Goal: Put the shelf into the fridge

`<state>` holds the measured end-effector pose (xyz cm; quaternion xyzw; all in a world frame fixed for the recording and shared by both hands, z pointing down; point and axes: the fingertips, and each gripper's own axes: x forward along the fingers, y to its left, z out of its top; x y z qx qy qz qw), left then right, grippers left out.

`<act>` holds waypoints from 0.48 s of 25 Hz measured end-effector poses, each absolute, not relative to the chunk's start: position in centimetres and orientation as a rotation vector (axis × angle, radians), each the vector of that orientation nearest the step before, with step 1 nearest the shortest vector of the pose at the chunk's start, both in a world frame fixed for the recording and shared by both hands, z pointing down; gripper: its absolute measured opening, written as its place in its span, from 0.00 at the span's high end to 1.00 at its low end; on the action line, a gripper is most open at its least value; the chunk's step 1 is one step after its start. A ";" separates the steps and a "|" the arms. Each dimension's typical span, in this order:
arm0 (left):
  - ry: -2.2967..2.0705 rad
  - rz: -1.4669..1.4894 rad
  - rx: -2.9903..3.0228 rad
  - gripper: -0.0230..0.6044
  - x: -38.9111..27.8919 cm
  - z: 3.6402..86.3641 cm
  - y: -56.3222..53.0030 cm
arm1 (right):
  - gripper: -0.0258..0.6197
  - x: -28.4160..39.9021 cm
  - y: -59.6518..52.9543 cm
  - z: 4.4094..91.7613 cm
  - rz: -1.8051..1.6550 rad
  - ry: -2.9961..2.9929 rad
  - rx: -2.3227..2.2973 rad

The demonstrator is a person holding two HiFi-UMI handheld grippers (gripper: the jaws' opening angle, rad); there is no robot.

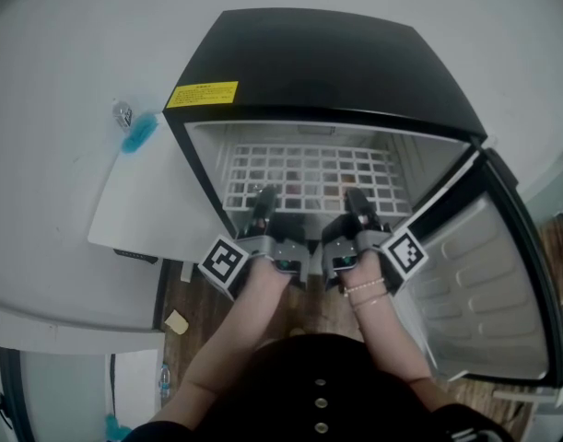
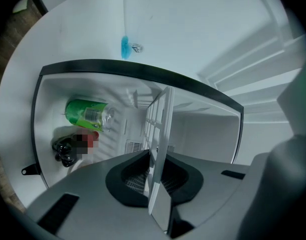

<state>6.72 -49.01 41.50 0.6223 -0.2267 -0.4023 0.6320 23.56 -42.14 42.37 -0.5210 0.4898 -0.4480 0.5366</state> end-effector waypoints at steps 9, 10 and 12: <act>-0.498 -0.921 1.449 0.91 6.2 40.9 -48.0 | 0.91 22.9 -40.8 41.6 -1.030 1.176 -1.247; -0.496 -0.923 1.449 0.91 6.2 40.9 -48.1 | 0.91 22.9 -40.9 41.5 -1.027 1.174 -1.247; -0.494 -0.926 1.447 0.91 6.4 40.9 -48.3 | 0.91 23.1 -41.0 41.5 -1.024 1.170 -1.246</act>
